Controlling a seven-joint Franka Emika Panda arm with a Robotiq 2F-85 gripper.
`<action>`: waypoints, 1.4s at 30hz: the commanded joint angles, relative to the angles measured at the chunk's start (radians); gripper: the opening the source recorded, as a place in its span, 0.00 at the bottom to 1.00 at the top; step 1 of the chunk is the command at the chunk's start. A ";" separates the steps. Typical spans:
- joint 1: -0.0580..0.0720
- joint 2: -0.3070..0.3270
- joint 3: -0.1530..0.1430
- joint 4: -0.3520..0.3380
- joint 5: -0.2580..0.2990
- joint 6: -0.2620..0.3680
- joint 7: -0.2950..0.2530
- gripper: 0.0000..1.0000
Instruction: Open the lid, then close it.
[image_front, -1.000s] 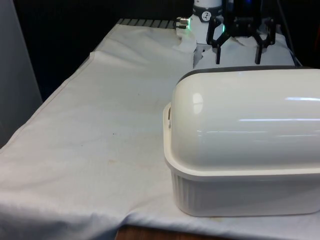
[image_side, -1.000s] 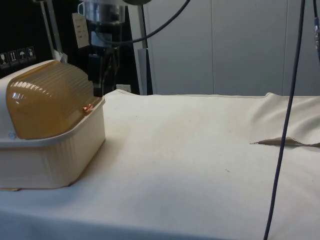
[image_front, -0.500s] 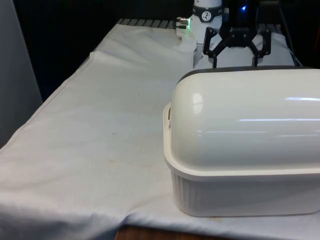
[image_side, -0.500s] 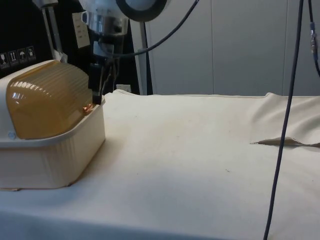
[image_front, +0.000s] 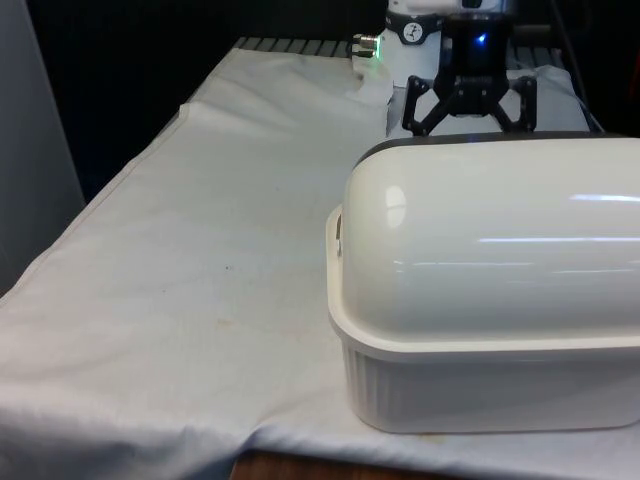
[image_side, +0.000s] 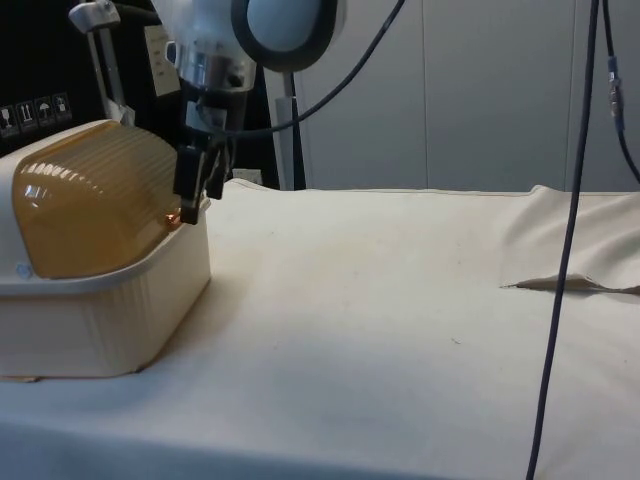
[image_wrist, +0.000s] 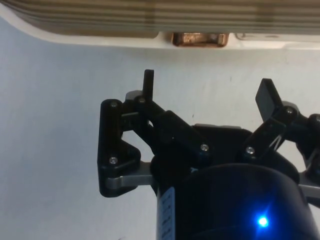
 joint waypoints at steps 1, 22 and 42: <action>-0.013 0.005 0.021 -0.001 0.031 0.019 -0.023 1.00; -0.010 0.032 0.019 -0.003 0.036 0.071 -0.023 0.60; -0.011 0.005 0.028 -0.001 0.071 0.050 -0.025 0.00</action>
